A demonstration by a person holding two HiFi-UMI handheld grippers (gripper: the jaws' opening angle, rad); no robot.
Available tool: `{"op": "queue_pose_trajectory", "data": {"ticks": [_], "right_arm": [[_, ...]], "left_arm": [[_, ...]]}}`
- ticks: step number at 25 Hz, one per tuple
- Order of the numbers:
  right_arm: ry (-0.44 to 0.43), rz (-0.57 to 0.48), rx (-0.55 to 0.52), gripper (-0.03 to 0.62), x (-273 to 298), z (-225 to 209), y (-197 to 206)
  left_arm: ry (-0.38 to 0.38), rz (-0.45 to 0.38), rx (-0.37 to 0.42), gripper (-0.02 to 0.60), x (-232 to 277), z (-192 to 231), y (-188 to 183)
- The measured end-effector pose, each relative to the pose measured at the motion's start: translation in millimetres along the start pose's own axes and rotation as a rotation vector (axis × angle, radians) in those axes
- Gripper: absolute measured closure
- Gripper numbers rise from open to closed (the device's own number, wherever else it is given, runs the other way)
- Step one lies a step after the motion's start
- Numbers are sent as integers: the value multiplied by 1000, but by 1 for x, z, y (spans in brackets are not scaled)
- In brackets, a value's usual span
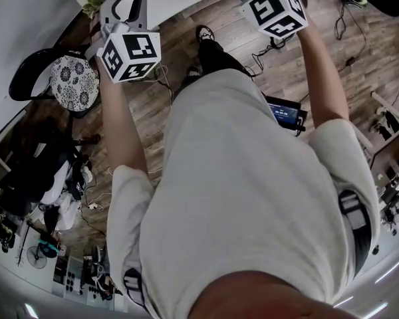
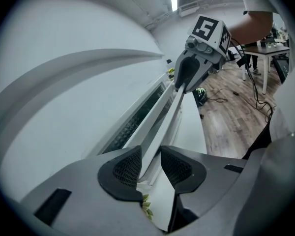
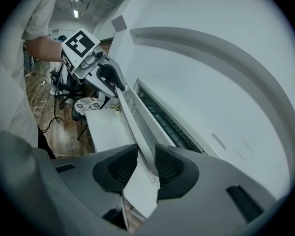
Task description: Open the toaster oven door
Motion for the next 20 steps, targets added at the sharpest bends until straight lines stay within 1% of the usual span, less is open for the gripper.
{"op": "queue_pose_trajectory", "data": {"ticks": [6,15,20], "right_arm": [[4,12,7,482,1,9,1],[-7,30,8,482,-1,23,5],[-10,34,9,482,0,26,5]], "left_arm": [[14,-3,3,448,-1,-6,6],[34,-8,-17,449,-6,-16,15],[33,-3,-21,449,-6,-18,17]]}}
Point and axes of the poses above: the fingertips, and each gripper's own axes: x forward along the fingers, z to its left, y out of its underside, the point moved 6 cm from there along -x, backward along the fingers, and after that the axes turned 13 degrees about z, right-handed, at the moved point
